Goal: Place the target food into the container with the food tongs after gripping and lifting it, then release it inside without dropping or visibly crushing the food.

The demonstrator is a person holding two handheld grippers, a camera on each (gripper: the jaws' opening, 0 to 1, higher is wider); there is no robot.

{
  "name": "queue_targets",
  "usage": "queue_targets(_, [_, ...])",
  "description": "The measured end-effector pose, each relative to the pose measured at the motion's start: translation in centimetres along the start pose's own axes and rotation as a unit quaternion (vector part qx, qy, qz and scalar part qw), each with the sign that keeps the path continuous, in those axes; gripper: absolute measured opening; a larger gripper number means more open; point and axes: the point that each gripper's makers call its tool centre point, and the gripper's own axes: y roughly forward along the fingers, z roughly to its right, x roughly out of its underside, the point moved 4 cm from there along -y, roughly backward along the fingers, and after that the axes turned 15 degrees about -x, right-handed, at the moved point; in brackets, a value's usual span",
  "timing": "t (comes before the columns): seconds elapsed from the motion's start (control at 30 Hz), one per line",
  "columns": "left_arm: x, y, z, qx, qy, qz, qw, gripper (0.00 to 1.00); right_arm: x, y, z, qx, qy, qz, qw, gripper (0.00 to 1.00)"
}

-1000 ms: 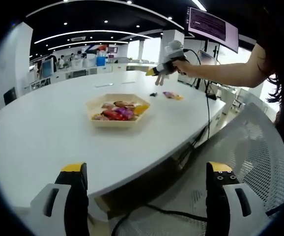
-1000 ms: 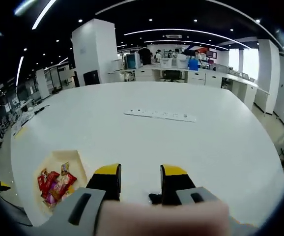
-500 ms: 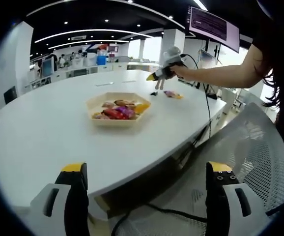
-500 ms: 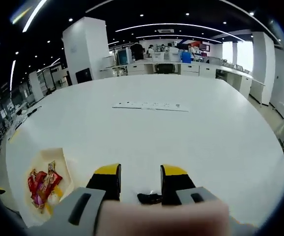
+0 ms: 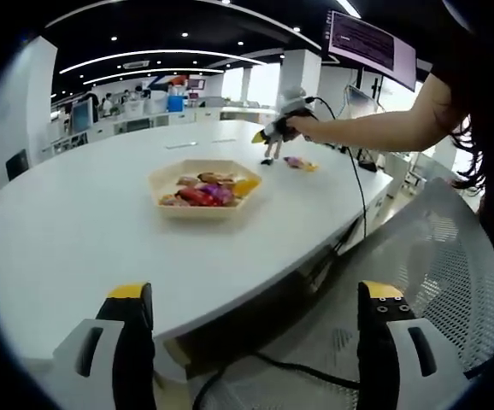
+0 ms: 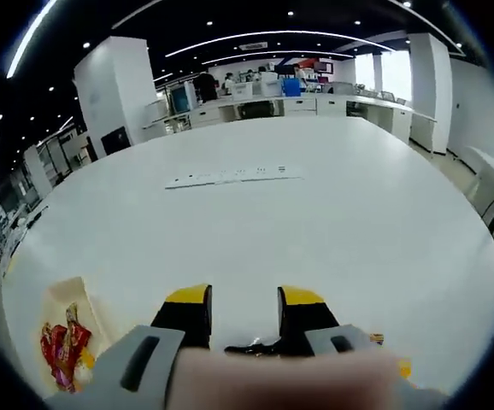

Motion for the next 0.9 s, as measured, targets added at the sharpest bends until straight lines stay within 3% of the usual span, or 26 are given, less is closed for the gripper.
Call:
queue_targets(0.17, [0.0,0.0,0.0,0.002,0.0,0.0,1.0,0.96,-0.1,0.4,0.0,0.011,0.011,0.001,0.9999,0.29])
queue_targets(0.3, [0.0,0.0,0.0,0.002,-0.001,-0.001,1.0,0.96,0.2,0.7,0.1,0.023,-0.013,-0.013,0.9996,0.29])
queue_targets(0.57, [0.0,0.0,0.0,0.002,-0.001,-0.003,1.0,0.95,1.1,1.0,-0.4,0.009,-0.081,-0.041,0.9958,0.25])
queue_targets(0.9, [0.1,0.0,0.1,0.003,0.0,-0.005,1.0,0.95,2.1,-1.2,0.9,0.009,-0.092,-0.056,0.9941,0.26])
